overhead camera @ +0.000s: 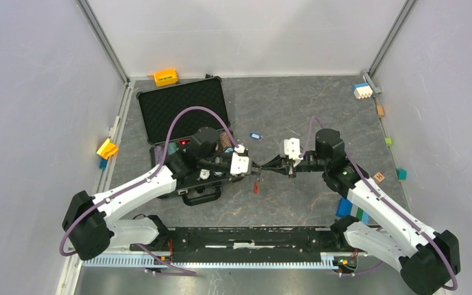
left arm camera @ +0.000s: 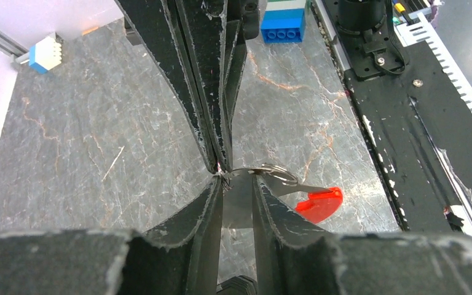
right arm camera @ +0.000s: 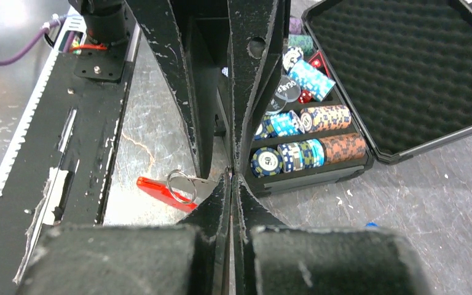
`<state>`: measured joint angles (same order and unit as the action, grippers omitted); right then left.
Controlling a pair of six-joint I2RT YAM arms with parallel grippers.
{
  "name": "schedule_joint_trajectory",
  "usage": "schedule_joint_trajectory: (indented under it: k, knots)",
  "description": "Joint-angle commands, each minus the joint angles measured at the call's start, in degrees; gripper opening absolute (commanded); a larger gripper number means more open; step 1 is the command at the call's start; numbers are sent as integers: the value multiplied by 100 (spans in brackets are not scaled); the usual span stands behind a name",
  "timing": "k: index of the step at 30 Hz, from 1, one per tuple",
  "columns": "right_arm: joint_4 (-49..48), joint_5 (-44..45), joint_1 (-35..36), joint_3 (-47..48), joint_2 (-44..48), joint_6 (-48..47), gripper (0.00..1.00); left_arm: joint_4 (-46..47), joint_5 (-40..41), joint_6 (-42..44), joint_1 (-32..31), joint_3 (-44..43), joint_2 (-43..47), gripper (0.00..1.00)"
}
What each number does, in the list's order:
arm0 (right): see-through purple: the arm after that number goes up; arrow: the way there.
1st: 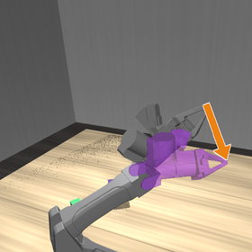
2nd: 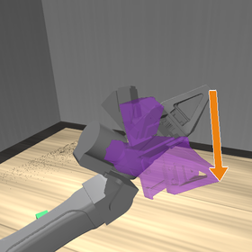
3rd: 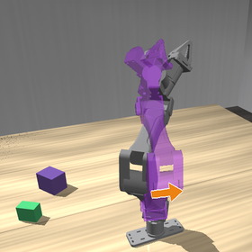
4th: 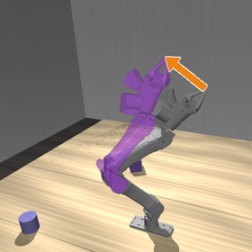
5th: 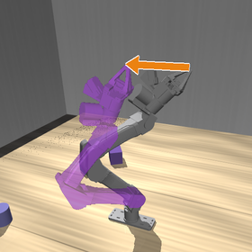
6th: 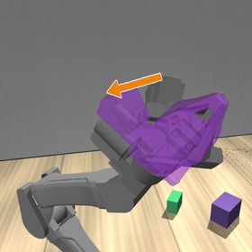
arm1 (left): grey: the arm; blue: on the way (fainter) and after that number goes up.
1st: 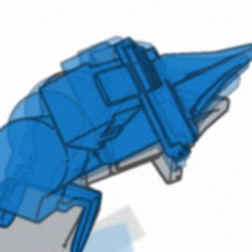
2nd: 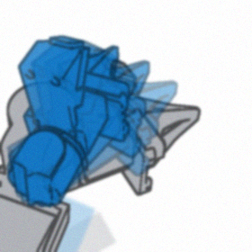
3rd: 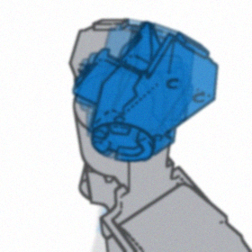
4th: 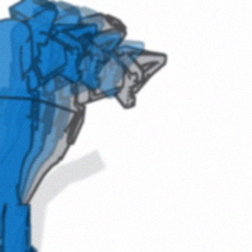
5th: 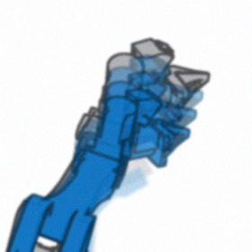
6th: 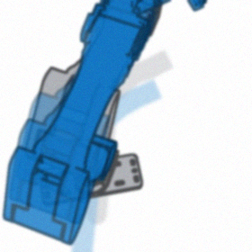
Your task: Put the keys on the keyring
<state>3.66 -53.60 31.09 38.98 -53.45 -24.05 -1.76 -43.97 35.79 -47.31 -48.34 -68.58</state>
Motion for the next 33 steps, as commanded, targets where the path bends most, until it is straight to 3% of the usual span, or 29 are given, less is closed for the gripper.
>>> schedule_joint_trajectory:
  k: [1, 14, 16, 23, 33]
  knots:
    - [-925, -465, -125, -31, -14, 502, 0, 400, -110, -289, 55, 52, 167, 29]
    - [-992, -643, -174, -188, -60, 477, 0, 435, -56, -404, 55, -93, 11, 3]
    - [-907, -573, -204, -201, -41, 409, 0, 333, 52, -330, 58, -109, 65, 2]
    - [-13, 26, -271, 44, 104, -318, 34, -779, 666, 53, 45, -447, 157, 2]
    - [355, -194, -153, 362, -221, -539, 42, -1974, 1171, 383, -145, -1167, -170, 2]
